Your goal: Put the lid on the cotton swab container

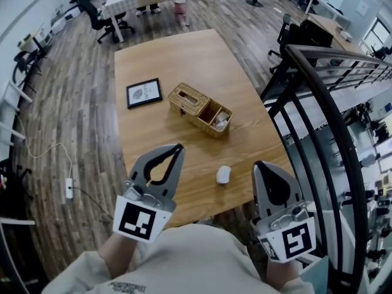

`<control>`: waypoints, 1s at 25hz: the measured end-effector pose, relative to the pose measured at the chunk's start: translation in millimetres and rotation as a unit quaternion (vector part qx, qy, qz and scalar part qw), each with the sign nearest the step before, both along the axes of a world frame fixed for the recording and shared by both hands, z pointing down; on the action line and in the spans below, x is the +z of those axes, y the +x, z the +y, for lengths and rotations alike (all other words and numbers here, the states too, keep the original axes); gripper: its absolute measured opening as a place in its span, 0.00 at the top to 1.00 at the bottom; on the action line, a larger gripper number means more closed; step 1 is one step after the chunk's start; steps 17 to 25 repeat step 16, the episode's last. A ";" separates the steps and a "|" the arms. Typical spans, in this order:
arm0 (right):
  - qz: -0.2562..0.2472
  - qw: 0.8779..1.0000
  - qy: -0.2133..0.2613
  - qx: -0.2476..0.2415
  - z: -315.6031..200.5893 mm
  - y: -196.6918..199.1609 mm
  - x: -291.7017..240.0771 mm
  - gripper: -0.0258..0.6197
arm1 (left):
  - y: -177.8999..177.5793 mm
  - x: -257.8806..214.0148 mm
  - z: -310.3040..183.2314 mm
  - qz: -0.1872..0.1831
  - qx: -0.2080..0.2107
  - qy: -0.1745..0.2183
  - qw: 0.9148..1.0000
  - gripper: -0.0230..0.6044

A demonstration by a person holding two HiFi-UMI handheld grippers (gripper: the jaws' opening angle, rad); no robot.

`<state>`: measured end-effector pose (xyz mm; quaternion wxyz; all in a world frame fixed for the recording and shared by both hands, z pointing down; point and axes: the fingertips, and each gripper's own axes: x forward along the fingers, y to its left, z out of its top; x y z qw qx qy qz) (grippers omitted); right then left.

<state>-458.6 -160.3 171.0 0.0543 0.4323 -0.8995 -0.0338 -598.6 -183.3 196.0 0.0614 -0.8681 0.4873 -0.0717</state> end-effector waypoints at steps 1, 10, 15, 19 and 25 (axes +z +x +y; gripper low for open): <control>0.000 1.000 -0.002 -0.004 -0.3 -1.7 1.3 0.92 | 0.5 0.2 0.2 -0.002 0.002 -0.001 1.000 0.93; 0.007 1.000 -0.010 -0.006 -6.7 -2.3 11.1 0.92 | 7.9 6.6 -2.1 -0.016 0.017 -0.005 1.000 0.93; 0.013 1.000 -0.014 -0.003 -11.1 1.8 13.1 0.92 | 8.6 8.4 -5.2 -0.021 0.016 -0.011 1.000 0.93; 0.015 1.000 -0.015 -0.002 -11.9 2.4 13.4 0.92 | 9.0 8.4 -5.9 -0.022 0.016 -0.012 1.000 0.93; 0.015 1.000 -0.015 -0.002 -11.9 2.4 13.4 0.92 | 9.0 8.4 -5.9 -0.022 0.016 -0.012 1.000 0.93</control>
